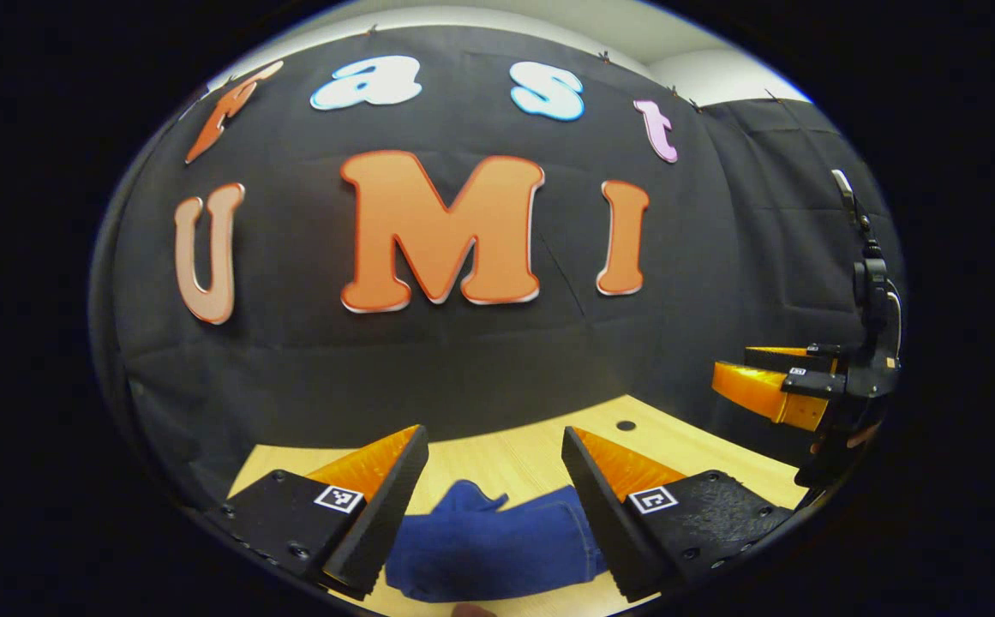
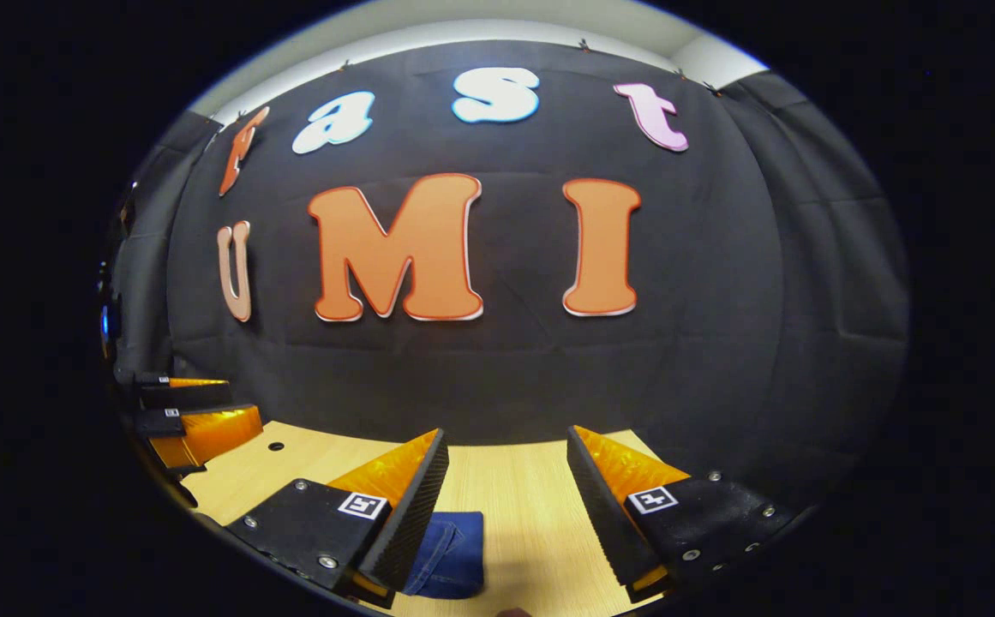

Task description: Grasp the waist and the cuffs of the jeans and fold them to make the two legs overlap; first hold the waist and fold one-third of the jeans toward the cuffs, then hold the cuffs and fold the remaining one-third in the same direction to finish folding.

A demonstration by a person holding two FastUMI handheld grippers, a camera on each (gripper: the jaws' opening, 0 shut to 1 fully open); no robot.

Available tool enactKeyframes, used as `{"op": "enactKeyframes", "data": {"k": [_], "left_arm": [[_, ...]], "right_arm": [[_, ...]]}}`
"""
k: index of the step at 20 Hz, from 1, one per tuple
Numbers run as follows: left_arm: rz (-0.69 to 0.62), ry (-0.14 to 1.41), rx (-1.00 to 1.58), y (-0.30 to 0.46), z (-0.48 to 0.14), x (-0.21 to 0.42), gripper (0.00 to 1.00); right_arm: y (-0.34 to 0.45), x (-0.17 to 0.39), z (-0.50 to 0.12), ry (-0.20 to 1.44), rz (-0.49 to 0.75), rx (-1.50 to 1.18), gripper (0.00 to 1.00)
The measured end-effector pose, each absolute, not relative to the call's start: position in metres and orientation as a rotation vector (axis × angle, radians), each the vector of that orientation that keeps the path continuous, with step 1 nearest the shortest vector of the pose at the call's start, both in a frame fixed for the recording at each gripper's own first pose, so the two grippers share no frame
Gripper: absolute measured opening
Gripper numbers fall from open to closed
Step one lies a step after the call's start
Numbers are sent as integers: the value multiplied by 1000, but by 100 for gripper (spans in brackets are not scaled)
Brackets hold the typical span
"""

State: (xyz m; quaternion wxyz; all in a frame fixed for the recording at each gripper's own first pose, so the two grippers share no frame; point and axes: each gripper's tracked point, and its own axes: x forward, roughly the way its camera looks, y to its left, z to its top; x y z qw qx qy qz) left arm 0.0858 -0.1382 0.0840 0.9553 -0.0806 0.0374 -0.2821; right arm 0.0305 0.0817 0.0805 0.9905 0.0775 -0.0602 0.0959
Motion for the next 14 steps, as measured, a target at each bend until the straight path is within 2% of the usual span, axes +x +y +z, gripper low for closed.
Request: {"op": "enactKeyframes", "data": {"k": [7, 14], "left_arm": [[-400, -29, -195, -45, 111, 88, 94], [-281, -85, -181, 13, 127, 86, 95]], "right_arm": [[127, 10, 147, -301, 255, 62, 87], [177, -13, 180, -379, 331, 32, 87]]}}
